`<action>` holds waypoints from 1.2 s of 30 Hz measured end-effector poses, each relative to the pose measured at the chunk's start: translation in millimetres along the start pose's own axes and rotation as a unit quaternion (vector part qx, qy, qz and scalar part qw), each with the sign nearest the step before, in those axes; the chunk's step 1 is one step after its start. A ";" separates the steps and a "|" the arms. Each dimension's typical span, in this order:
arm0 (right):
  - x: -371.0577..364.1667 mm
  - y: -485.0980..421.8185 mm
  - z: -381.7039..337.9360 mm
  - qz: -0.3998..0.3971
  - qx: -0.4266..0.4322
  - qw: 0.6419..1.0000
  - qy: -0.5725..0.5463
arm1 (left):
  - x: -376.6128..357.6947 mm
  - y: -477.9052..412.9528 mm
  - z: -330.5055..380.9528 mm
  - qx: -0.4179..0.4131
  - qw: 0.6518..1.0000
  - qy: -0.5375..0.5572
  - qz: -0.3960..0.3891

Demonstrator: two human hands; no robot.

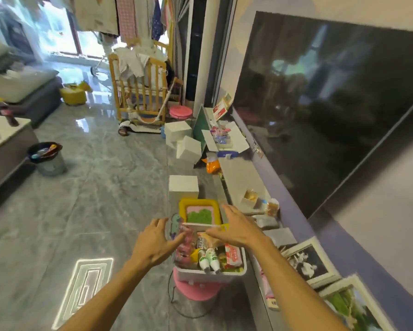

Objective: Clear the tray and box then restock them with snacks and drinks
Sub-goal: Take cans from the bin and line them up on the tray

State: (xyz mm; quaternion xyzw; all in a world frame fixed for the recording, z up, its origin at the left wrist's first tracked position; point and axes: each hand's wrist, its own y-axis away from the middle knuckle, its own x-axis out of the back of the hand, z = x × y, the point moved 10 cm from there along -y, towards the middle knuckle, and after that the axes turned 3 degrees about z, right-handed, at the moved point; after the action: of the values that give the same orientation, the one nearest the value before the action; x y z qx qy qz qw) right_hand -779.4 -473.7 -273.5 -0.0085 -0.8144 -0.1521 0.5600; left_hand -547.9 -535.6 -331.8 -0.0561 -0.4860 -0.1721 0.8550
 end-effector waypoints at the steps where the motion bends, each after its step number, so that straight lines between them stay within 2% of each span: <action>1: -9.6 -22.2 5.1 -0.012 0.011 1.000 0.006 | -12.9 -7.3 -10.4 0.027 1.000 0.008 -0.001; 7: -89.8 -163.0 36.9 -0.106 0.112 0.985 0.081 | -102.5 -50.7 -54.7 0.180 0.983 0.034 -0.020; 13: -195.1 -267.8 54.9 -0.189 0.216 0.952 0.106 | -207.5 -88.2 -99.0 0.278 0.959 0.040 -0.047; 19: -339.2 -353.2 93.9 -0.231 0.221 0.942 0.104 | -325.9 -98.2 -162.3 0.364 0.925 0.086 -0.062; 24: -414.9 -384.9 103.4 -0.249 0.210 0.944 0.050 | -399.1 -96.2 -212.7 0.408 0.903 0.128 -0.036; 30: -439.3 -389.7 111.8 -0.243 0.160 0.957 -0.014 | -406.2 -103.1 -214.5 0.416 0.885 0.209 -0.010; 36: -389.1 -380.7 117.6 -0.171 0.108 0.976 -0.080 | -370.4 -108.9 -212.5 0.379 0.896 0.230 0.016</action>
State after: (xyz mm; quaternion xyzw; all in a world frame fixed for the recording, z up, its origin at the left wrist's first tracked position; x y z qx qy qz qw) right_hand -811.5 -745.6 -758.5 0.1790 -0.8576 -0.1555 0.4563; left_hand -586.9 -604.4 -765.3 0.3057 -0.3034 0.0313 0.9019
